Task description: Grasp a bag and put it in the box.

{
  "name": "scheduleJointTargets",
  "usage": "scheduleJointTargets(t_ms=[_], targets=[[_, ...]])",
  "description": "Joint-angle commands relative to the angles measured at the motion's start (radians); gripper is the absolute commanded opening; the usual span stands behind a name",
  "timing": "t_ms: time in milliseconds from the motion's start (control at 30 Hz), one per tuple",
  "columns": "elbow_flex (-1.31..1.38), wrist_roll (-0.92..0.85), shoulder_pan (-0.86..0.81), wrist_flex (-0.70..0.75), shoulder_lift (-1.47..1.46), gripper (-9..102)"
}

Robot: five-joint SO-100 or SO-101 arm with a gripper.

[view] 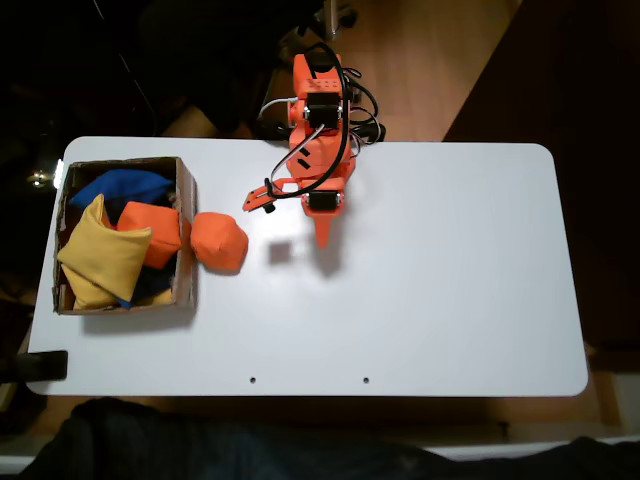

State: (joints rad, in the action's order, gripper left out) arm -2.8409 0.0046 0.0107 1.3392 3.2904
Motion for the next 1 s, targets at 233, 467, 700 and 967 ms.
scheduleJointTargets(t_ms=[233,467,700,967], targets=[[0.158,0.026,-0.049,-0.038,-0.163,6],[0.305,0.054,-0.084,-0.041,-0.336,6],[0.411,0.097,-0.161,-0.044,-0.462,6],[0.485,0.130,-0.255,-0.058,-0.503,6]])
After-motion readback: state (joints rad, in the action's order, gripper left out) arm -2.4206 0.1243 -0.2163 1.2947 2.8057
